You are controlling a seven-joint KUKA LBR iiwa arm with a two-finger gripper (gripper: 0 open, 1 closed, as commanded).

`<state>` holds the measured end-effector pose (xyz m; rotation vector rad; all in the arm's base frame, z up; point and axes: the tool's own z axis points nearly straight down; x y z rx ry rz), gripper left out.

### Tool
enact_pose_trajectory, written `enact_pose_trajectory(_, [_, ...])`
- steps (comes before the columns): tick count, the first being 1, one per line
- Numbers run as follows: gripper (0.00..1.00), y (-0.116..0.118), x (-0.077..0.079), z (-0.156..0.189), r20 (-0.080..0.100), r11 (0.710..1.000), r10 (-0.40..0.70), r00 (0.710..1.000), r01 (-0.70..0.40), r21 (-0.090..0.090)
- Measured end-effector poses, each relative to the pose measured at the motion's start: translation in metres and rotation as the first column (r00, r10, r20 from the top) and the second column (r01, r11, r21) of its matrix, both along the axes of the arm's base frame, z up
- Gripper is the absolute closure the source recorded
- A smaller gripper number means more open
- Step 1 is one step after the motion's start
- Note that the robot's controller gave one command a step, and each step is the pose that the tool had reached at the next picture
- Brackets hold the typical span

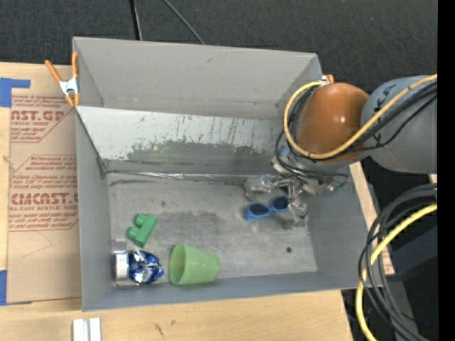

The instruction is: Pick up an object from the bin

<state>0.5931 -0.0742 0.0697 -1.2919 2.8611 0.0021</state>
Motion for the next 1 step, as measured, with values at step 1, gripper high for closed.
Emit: enact_pose_trajectory(1, [1.0, -0.0005, 0.0, 0.0001, 0.0, 1.0, -0.001, 1.0, 0.001, 0.0])
